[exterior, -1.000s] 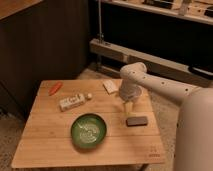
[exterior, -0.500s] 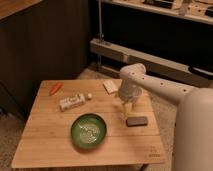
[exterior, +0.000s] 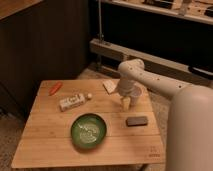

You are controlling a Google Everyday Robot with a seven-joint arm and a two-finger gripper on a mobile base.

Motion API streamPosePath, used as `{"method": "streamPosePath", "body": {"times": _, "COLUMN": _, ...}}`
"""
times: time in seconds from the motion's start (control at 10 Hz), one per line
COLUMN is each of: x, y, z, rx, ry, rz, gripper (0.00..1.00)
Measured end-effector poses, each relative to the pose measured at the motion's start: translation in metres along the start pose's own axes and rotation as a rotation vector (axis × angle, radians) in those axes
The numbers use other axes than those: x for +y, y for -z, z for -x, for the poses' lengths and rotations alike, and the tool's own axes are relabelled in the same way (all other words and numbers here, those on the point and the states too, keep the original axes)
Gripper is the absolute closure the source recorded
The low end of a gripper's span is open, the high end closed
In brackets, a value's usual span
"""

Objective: Place the white sponge in the ceramic cup

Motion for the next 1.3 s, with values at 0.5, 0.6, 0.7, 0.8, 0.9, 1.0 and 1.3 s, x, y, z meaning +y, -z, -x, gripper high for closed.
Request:
{"method": "streamPosePath", "body": {"times": 0.5, "x": -0.059, "y": 0.014, "z": -0.007, "rx": -0.059, "ry": -0.119, "rz": -0.039, "gripper": 0.20}}
{"method": "streamPosePath", "body": {"times": 0.6, "x": -0.065, "y": 0.017, "z": -0.010, "rx": -0.095, "ry": -0.183, "rz": -0.053, "gripper": 0.20}}
{"method": "streamPosePath", "body": {"times": 0.7, "x": -0.067, "y": 0.021, "z": -0.013, "rx": -0.125, "ry": -0.250, "rz": -0.084, "gripper": 0.20}}
{"method": "streamPosePath", "body": {"times": 0.8, "x": -0.069, "y": 0.023, "z": -0.013, "rx": -0.146, "ry": -0.288, "rz": -0.112, "gripper": 0.20}}
{"method": "streamPosePath", "body": {"times": 0.9, "x": -0.071, "y": 0.025, "z": -0.013, "rx": -0.168, "ry": -0.315, "rz": -0.139, "gripper": 0.20}}
{"method": "streamPosePath", "body": {"times": 1.0, "x": -0.073, "y": 0.026, "z": -0.011, "rx": -0.177, "ry": -0.320, "rz": -0.154, "gripper": 0.20}}
{"method": "streamPosePath", "body": {"times": 1.3, "x": -0.084, "y": 0.025, "z": 0.000, "rx": -0.204, "ry": -0.313, "rz": -0.203, "gripper": 0.20}}
